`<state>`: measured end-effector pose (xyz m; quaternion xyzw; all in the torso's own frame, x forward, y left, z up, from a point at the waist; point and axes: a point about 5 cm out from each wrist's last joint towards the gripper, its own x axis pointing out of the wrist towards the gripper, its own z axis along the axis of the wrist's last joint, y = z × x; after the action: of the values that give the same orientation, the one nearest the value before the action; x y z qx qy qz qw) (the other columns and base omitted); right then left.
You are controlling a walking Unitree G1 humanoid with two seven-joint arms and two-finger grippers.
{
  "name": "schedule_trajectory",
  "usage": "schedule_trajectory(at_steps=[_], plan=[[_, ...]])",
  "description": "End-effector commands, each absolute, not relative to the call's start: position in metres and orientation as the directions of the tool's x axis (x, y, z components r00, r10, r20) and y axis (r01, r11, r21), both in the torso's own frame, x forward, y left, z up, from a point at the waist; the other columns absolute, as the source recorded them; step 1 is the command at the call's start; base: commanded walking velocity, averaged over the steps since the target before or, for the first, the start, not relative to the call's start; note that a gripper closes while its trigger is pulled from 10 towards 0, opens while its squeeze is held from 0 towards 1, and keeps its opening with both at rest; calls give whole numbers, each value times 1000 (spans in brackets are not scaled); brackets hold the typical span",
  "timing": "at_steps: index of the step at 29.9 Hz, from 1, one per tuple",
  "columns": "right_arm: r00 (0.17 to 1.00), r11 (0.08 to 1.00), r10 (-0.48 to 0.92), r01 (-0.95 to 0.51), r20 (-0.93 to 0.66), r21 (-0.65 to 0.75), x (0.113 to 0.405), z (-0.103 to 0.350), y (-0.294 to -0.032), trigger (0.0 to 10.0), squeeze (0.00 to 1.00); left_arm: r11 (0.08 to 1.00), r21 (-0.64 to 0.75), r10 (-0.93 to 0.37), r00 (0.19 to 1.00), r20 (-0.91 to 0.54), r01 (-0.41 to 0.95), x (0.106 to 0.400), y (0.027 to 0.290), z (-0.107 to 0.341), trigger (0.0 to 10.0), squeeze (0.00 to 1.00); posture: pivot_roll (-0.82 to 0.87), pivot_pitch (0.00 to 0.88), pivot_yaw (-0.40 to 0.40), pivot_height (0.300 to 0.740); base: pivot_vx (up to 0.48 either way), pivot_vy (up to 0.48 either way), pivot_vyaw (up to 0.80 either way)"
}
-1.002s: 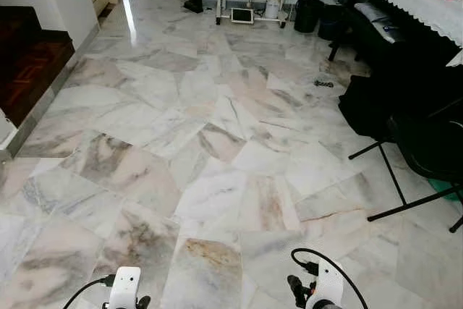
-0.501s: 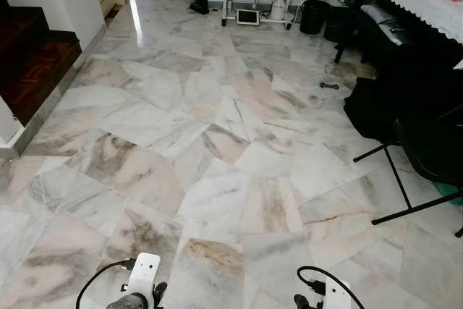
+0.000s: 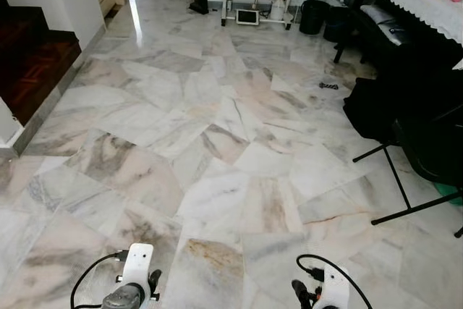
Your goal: Setting the table
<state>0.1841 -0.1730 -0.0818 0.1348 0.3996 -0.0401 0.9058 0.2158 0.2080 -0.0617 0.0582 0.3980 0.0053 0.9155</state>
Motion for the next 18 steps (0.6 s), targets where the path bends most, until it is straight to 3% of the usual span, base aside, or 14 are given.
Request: schedule_trajectory(at_steps=[1, 18], plan=[[675, 950, 18, 219, -738, 223, 183, -82, -174, 10000, 0, 992, 125, 79, 673, -736, 21, 212, 216, -63, 10000, 0, 130, 0, -24, 740, 0, 0, 0], [651, 949, 31, 220, -758, 228, 180, -86, -158, 10000, 0, 990, 135, 78, 671, -737, 34, 214, 215, -62, 10000, 0, 123, 0, -6, 740, 0, 0, 0]])
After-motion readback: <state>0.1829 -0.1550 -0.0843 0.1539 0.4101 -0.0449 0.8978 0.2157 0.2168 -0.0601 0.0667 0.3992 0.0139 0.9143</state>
